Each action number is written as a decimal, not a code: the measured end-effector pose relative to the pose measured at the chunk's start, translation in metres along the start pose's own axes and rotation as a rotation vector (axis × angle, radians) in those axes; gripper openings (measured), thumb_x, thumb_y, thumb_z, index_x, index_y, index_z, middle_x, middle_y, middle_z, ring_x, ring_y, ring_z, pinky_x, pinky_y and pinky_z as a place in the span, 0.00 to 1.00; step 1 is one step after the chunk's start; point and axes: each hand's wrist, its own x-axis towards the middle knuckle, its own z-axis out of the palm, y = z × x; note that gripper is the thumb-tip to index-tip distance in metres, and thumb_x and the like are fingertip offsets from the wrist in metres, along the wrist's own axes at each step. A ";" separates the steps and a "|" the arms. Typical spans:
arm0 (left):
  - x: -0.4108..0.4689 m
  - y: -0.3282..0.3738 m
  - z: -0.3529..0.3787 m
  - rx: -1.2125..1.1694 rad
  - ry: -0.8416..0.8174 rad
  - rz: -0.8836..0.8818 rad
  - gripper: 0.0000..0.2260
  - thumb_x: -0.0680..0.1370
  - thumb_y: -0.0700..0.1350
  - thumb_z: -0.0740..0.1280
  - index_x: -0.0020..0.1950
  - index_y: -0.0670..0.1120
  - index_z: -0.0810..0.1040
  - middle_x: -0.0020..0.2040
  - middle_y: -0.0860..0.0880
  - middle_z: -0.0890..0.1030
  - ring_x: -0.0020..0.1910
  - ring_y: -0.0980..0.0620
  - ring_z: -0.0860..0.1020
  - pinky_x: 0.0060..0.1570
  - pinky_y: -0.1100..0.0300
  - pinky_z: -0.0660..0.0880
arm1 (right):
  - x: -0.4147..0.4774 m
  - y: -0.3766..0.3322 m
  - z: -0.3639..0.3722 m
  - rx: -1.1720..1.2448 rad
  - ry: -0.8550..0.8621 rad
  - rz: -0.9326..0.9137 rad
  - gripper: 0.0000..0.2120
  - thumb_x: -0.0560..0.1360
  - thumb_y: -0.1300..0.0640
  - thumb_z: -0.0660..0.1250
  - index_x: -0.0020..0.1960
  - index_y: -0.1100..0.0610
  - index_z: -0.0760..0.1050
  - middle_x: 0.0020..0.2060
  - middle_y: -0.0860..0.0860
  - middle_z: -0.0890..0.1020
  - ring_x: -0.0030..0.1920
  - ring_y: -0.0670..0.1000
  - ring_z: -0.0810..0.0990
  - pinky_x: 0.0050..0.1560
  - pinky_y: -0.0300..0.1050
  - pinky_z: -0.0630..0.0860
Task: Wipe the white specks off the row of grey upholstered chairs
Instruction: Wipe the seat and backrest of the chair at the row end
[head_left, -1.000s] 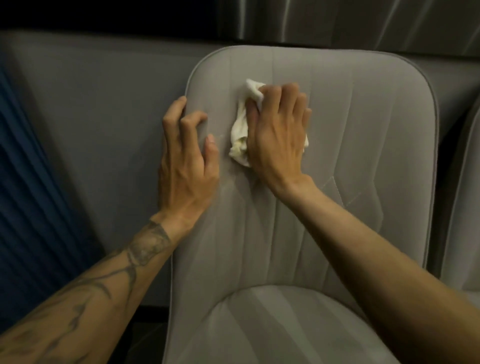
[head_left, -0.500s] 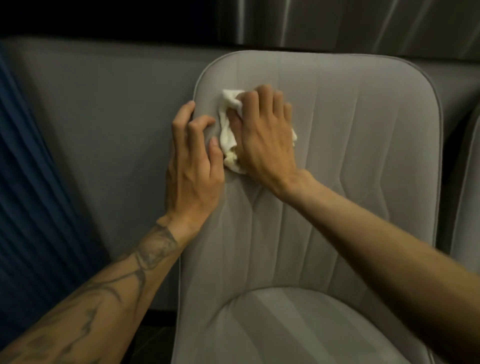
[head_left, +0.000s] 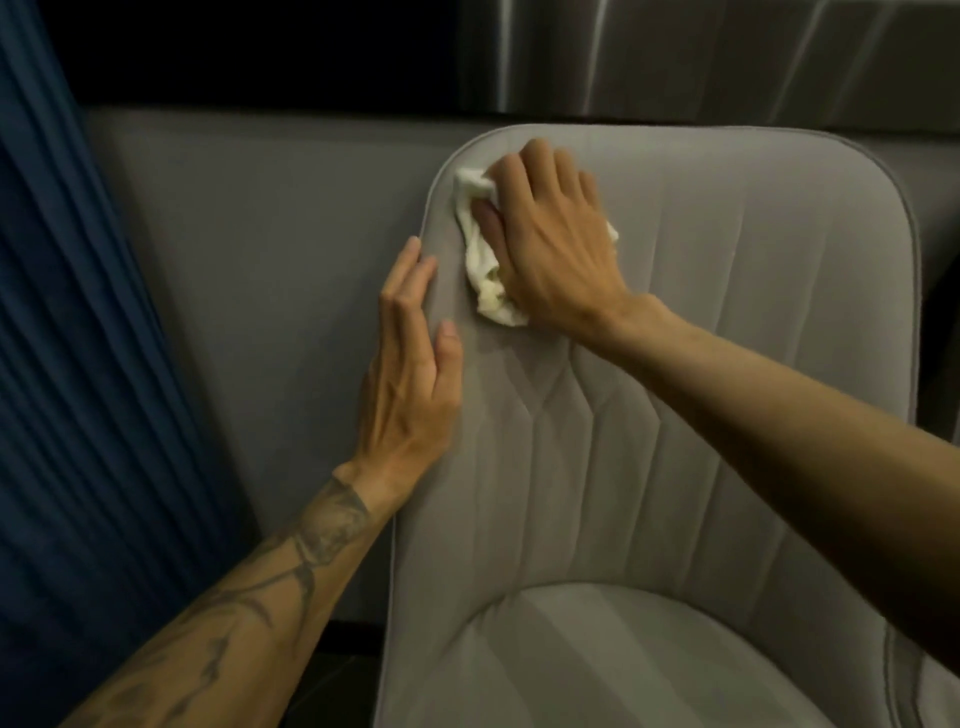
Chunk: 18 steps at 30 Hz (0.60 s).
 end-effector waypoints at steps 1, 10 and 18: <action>0.000 -0.001 0.002 -0.001 0.004 -0.007 0.24 0.84 0.38 0.58 0.80 0.37 0.61 0.82 0.39 0.61 0.80 0.51 0.61 0.75 0.72 0.56 | 0.003 0.000 0.002 -0.013 0.020 0.035 0.14 0.82 0.48 0.54 0.56 0.57 0.72 0.53 0.56 0.74 0.50 0.57 0.73 0.51 0.51 0.67; -0.005 -0.005 0.003 0.033 0.022 -0.013 0.24 0.86 0.44 0.54 0.82 0.40 0.61 0.83 0.43 0.60 0.80 0.64 0.57 0.73 0.73 0.59 | -0.042 -0.011 0.002 0.073 -0.009 -0.088 0.15 0.83 0.48 0.56 0.55 0.58 0.74 0.51 0.57 0.76 0.49 0.59 0.74 0.50 0.54 0.69; -0.006 -0.004 0.001 0.043 -0.004 -0.017 0.24 0.85 0.41 0.56 0.82 0.40 0.61 0.83 0.41 0.59 0.78 0.70 0.54 0.69 0.79 0.56 | -0.088 -0.038 0.015 0.103 0.059 0.168 0.12 0.82 0.50 0.58 0.55 0.57 0.74 0.50 0.57 0.75 0.48 0.58 0.73 0.49 0.53 0.67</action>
